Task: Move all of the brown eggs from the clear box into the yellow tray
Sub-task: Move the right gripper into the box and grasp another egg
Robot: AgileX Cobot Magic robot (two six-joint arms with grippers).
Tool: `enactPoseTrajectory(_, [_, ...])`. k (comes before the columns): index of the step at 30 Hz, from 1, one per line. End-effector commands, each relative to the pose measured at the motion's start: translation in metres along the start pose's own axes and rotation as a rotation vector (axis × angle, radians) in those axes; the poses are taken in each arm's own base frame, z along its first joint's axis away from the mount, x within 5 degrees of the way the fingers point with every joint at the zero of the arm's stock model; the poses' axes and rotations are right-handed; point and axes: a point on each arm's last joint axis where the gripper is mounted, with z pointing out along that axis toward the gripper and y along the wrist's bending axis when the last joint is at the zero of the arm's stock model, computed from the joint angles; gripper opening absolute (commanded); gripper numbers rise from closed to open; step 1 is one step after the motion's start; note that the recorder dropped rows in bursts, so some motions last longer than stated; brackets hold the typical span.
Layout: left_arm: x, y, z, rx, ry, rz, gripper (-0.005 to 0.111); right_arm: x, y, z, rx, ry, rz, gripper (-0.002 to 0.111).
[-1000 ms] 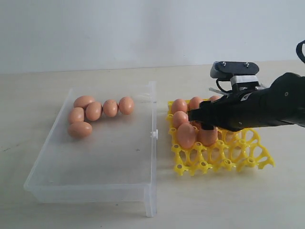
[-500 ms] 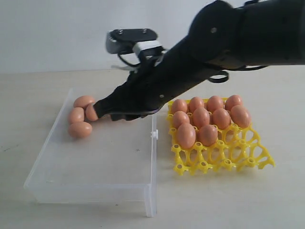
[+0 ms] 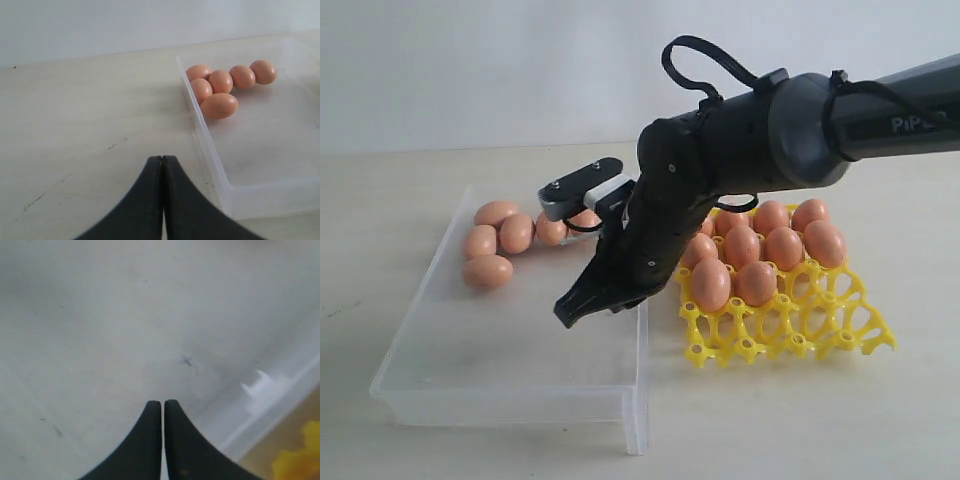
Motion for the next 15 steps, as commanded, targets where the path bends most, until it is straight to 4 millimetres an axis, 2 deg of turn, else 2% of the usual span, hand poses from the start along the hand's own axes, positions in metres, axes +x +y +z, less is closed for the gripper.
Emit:
enactPoseTrajectory(1, [-0.002,0.0,-0.001,0.003,-0.019,0.0,0.0,0.003,-0.013,-0.002,0.104,0.049,-0.015,0.003])
enactPoseTrajectory(6, [-0.002,0.0,-0.001,0.003,-0.019,0.0,0.0,0.006,-0.013,-0.002,0.104,0.078,-0.022,0.003])
enactPoseTrajectory(10, [-0.002,0.0,-0.001,0.003,-0.019,0.0,0.0,0.005,-0.013,-0.01,0.11,0.081,-0.026,0.003])
enactPoseTrajectory(12, [-0.002,0.0,-0.001,0.003,-0.019,0.0,0.0,0.001,-0.012,-0.019,0.109,0.029,-0.027,0.005])
enactPoseTrajectory(15, [-0.002,0.0,-0.001,0.003,-0.019,0.0,0.0,-0.015,-0.005,-0.042,0.097,-0.142,-0.038,0.007])
